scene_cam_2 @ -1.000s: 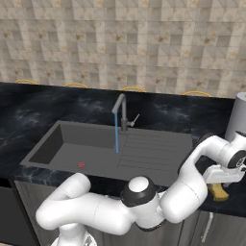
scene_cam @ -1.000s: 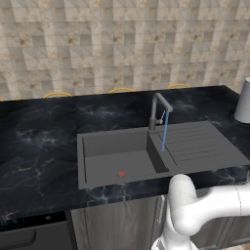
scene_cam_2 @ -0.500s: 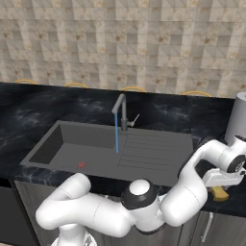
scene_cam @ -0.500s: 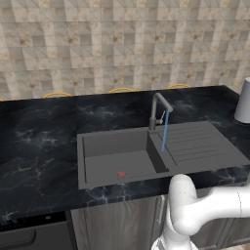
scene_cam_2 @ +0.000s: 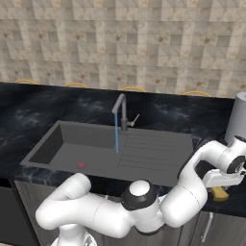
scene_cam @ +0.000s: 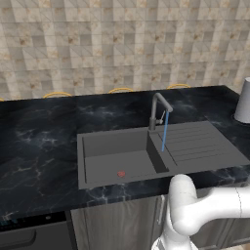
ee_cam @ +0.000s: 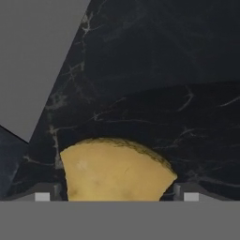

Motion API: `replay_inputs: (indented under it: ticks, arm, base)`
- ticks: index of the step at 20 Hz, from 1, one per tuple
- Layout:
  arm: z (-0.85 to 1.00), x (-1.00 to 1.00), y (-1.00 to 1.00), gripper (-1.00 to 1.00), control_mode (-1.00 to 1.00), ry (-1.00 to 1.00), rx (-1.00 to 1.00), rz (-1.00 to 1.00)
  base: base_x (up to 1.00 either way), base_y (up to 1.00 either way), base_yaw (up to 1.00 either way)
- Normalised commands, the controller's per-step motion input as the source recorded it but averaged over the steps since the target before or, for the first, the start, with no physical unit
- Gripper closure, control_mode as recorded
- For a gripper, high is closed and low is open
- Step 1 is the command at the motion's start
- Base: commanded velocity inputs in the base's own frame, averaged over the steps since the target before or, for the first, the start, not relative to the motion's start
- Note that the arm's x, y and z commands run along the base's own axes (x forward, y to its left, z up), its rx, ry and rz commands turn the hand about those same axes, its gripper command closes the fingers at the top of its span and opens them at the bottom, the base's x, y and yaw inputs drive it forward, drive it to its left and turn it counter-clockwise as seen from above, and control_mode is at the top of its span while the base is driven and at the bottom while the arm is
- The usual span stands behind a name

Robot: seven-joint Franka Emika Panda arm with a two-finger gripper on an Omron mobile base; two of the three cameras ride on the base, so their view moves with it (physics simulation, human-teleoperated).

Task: Soak the sponge with water for a few seconds and then drop it inside the sink.

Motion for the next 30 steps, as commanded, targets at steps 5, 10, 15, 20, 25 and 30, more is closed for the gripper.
replay_inputs:
  ticks: [5,10,15,20,25,30]
  arm:
    - [-0.01,0.0,0.0,-1.0,-1.0,0.0,0.0,0.0]
    - [0.0,0.0,0.0,1.0,-1.0,0.0,0.0,0.0]
    - [0.0,0.0,0.0,1.0,-1.0,0.0,0.0,0.0]
    - [0.0,0.0,0.0,1.0,-1.0,0.0,0.0,0.0]
    - [0.02,0.0,0.0,1.0,-1.0,-0.01,0.0,0.0]
    - [0.62,0.17,0.13,1.0,-1.0,0.01,0.0,0.0]
  base:
    - [0.0,0.0,0.0]
    - [0.0,0.0,0.0]
    - [0.0,0.0,0.0]
    - [0.0,0.0,0.0]
    - [0.0,0.0,0.0]
    - [0.0,0.0,0.0]
